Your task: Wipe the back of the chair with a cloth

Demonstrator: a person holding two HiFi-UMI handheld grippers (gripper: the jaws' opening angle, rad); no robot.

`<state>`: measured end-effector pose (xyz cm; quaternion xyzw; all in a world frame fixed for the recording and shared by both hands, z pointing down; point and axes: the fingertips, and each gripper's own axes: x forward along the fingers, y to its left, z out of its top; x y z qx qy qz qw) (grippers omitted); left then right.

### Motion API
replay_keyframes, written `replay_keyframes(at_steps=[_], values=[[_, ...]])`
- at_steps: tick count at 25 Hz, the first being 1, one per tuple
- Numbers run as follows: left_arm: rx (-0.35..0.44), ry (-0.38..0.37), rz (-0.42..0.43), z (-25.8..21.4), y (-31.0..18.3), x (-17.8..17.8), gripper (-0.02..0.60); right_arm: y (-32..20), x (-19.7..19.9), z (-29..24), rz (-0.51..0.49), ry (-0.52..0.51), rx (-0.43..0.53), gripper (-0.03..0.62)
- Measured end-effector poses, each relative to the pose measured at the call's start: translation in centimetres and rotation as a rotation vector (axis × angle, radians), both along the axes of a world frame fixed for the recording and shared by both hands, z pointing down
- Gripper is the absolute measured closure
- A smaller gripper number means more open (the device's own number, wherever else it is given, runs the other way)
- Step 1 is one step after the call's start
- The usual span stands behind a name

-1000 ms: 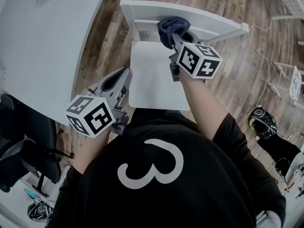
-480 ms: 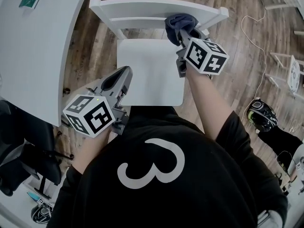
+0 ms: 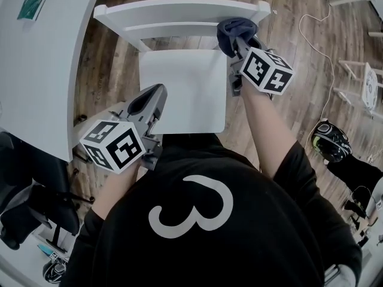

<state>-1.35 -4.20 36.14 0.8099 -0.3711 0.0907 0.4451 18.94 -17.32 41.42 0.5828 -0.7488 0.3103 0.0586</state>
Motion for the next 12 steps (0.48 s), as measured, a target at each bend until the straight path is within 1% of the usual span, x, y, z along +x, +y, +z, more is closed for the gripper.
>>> replay_keyframes(at_steps=[4, 7, 12], values=[[-0.002, 0.003, 0.007, 0.1, 0.2, 0.5, 0.568, 0.1, 0.2, 0.1, 0.005, 0.003, -0.001, 0.542], [-0.002, 0.004, 0.012, 0.1, 0.1, 0.5, 0.568, 0.2, 0.2, 0.1, 0.004, 0.027, -0.001, 0.542], [-0.003, 0.013, 0.003, 0.4, -0.5, -0.5, 0.568, 0.6, -0.5, -0.6, 0.003, 0.034, 0.012, 0.542]])
